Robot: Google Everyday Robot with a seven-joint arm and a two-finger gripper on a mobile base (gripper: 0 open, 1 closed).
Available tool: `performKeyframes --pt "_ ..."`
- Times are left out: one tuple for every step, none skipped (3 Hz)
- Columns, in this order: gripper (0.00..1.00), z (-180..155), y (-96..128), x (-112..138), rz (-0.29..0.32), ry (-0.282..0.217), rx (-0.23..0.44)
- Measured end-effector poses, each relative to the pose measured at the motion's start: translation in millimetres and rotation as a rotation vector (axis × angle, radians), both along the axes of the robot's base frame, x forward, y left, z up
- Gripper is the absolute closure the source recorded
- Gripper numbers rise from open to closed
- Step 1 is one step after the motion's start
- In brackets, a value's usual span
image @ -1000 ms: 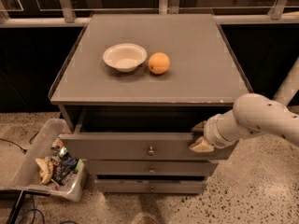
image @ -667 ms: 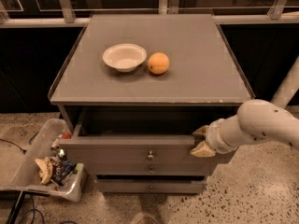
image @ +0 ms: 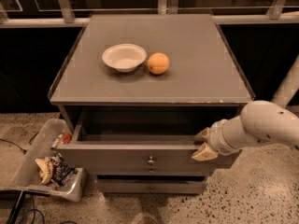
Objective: Open top drawer
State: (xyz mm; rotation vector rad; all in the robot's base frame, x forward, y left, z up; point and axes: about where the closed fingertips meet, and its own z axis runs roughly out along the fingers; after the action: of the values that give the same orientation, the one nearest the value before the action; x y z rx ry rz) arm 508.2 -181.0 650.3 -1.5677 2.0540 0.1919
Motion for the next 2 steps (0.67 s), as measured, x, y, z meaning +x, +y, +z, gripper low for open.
performKeyframes --pt "1.0 -8.7 -3.1 -26.0 -0.024 0.006 -0.01" --pt "0.82 -5.1 -3.0 -25.2 -0.024 0.006 -0.01"
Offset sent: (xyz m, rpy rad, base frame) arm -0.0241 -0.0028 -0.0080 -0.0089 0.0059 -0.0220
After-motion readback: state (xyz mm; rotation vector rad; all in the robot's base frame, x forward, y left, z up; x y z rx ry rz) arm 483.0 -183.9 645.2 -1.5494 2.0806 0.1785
